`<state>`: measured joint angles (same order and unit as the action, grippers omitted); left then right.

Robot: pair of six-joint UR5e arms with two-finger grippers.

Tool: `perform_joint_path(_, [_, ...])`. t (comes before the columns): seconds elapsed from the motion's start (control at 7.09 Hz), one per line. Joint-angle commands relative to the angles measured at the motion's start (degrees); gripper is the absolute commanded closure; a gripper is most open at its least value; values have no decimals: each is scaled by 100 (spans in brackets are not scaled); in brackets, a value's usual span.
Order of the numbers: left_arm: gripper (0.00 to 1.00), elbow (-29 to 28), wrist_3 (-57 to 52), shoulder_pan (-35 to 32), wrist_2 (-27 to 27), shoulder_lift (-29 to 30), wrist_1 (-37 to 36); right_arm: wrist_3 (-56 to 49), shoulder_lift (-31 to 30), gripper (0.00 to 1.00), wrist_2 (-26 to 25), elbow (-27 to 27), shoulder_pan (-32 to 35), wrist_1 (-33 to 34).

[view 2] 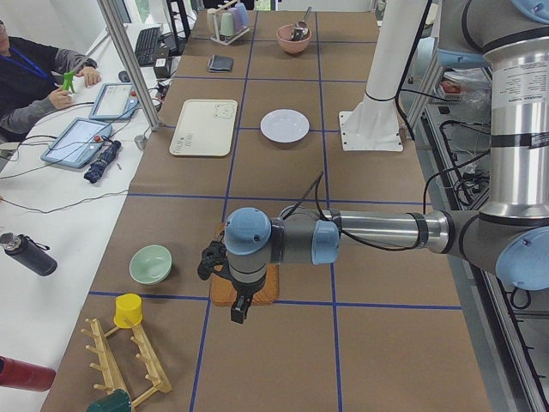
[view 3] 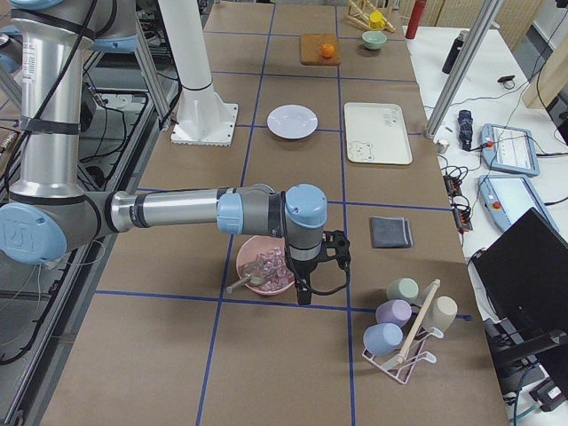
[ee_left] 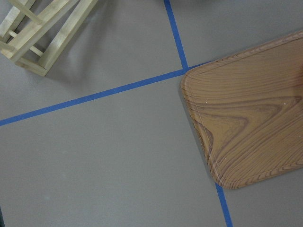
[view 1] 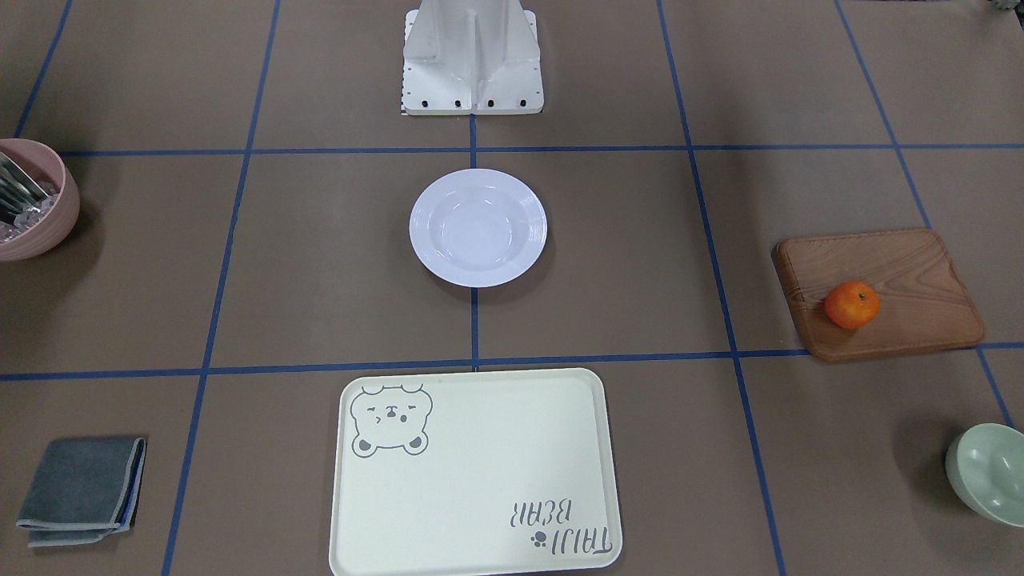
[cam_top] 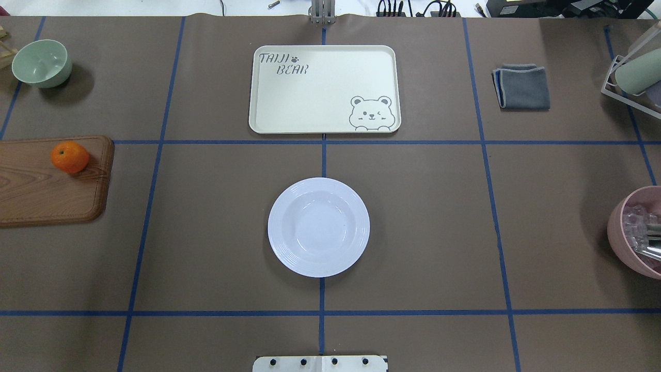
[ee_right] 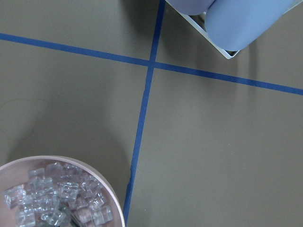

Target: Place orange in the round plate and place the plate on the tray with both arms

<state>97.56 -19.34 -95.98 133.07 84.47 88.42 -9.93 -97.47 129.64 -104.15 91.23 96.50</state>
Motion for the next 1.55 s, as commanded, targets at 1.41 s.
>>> perform_joint_path(1.41, [2,-555,519,9,395,685,2197,122,492,0,456,405,-35,-2168])
